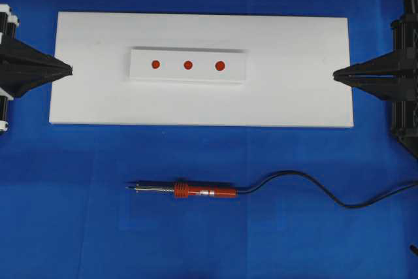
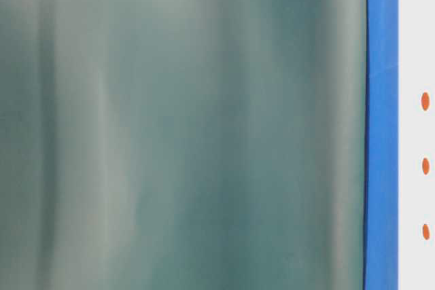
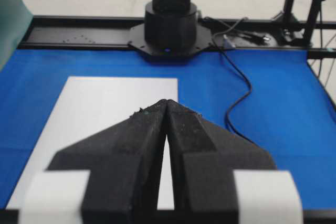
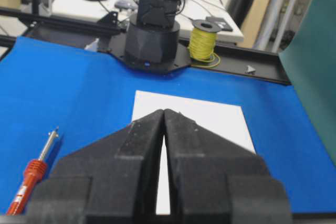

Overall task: Touch the tip of the soldering iron to the mark.
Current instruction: 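Move the right gripper down over the red-handled soldering iron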

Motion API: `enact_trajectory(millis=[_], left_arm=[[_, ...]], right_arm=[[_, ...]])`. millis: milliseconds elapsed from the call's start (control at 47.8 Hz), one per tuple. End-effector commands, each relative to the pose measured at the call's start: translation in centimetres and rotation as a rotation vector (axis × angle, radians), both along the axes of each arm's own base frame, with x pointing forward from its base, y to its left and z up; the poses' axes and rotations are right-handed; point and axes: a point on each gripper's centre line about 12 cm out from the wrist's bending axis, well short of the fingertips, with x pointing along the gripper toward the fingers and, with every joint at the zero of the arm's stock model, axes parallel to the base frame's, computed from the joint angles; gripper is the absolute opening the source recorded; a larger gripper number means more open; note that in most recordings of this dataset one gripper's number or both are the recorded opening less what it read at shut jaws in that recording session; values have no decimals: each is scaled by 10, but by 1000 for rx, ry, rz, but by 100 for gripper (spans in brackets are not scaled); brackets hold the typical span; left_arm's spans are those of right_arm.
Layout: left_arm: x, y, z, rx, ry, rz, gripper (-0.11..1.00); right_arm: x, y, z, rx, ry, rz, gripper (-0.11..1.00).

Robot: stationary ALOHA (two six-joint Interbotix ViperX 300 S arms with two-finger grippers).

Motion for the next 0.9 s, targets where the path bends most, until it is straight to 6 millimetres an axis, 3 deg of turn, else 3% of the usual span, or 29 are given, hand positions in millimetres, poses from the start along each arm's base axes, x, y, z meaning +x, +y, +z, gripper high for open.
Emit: enact_trajectory(millis=[0, 126, 335, 586, 733, 879], left_arm=[[1, -2, 3, -3, -11, -10, 0], [0, -2, 2, -14, -11, -11, 0], [0, -2, 3, -14, -14, -11, 0], [0, -2, 2, -14, -14, -9, 0], [0, -2, 1, -14, -12, -11, 0], [0, -2, -1, -15, -8, -9, 0]], right_arm=[[3, 0, 12, 14, -28, -2, 0], [3, 0, 13, 20, -17, 0, -6], [6, 0, 22, 69, -7, 6, -6], [31, 9, 27, 78, 60, 44, -3], [52, 21, 27, 81, 123, 82, 15], [78, 35, 17, 101, 217, 121, 56]])
